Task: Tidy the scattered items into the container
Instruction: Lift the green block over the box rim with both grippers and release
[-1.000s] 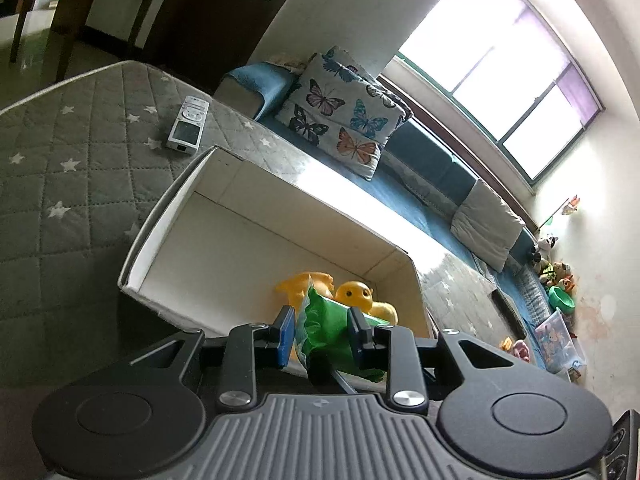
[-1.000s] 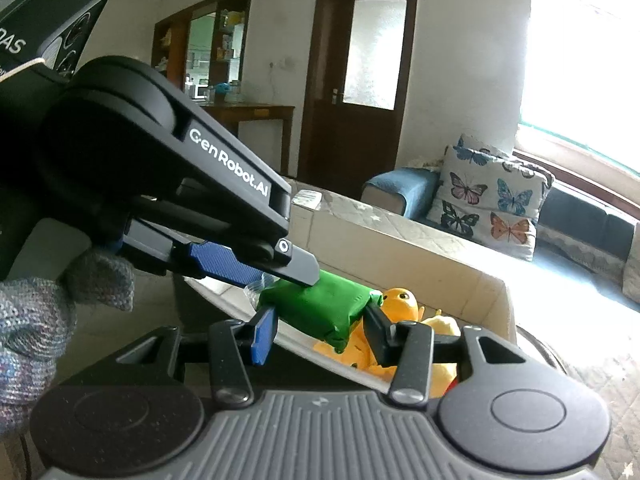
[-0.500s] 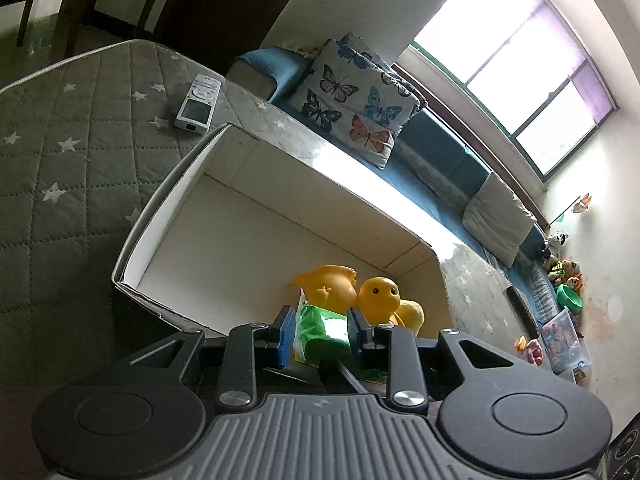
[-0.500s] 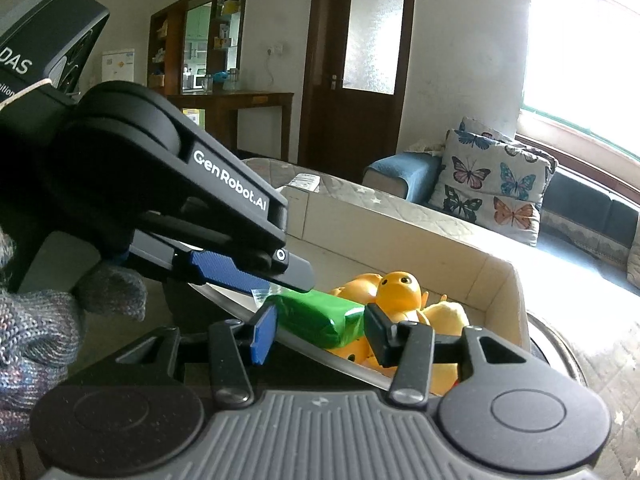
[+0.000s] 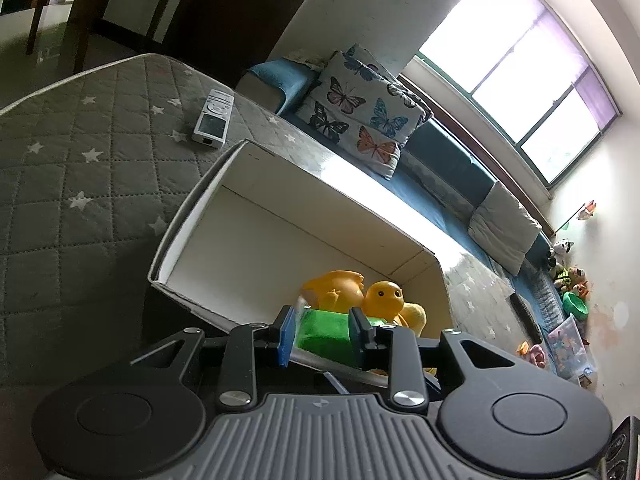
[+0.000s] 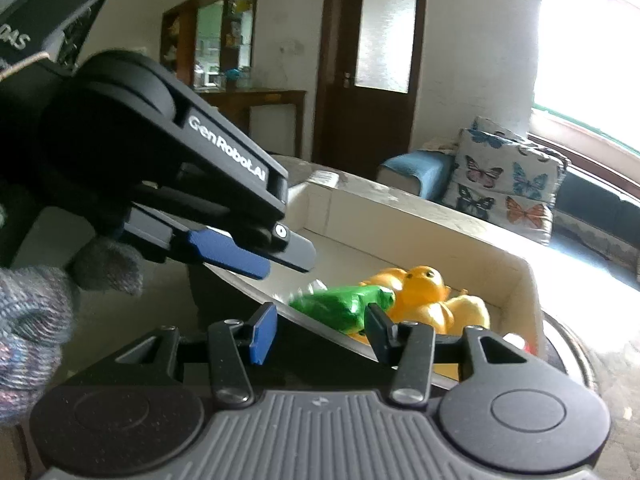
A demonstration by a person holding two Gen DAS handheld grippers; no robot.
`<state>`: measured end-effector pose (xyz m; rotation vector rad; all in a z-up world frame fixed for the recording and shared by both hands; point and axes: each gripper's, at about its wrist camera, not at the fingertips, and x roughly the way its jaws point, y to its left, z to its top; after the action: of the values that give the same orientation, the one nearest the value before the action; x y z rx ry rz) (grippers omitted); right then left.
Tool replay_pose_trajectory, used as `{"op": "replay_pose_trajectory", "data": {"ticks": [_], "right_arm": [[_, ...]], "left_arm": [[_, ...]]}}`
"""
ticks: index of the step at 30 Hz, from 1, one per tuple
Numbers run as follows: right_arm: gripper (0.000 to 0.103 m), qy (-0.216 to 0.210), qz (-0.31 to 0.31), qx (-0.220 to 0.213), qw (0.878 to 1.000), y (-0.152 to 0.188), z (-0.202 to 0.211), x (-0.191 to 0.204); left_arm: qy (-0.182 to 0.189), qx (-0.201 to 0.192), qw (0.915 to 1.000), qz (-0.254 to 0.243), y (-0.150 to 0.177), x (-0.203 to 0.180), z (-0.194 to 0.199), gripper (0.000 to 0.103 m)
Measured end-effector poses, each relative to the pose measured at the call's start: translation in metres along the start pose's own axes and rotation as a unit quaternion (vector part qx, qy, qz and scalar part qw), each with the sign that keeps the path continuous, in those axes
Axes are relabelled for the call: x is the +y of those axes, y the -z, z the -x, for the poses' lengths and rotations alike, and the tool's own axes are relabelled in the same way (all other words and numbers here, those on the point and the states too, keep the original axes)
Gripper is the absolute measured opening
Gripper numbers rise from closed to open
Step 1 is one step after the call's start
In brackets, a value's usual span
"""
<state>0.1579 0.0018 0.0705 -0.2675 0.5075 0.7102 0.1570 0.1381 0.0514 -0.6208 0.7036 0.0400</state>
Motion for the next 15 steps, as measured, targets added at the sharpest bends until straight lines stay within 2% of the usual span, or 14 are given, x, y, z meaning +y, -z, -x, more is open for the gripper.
{"op": "replay_pose_trajectory", "data": {"ticks": [3,12,15], "right_arm": [[0.054,0.003,0.006,-0.003,1.000,-0.001,0.002,0.003],[0.055,0.015,0.019,-0.014,1.000,-0.004,0.023,0.002],[0.059,0.020,0.028,-0.013,0.999,-0.002,0.033,0.002]], "left_arm": [[-0.003,-0.002,1.0000,0.001,0.000,0.002,0.004,0.032],[-0.008,0.002,0.9998,-0.019,0.011,-0.006,0.017,0.032],[-0.009,0.001,0.9996,-0.028,0.017,-0.010,0.023,0.032]]}}
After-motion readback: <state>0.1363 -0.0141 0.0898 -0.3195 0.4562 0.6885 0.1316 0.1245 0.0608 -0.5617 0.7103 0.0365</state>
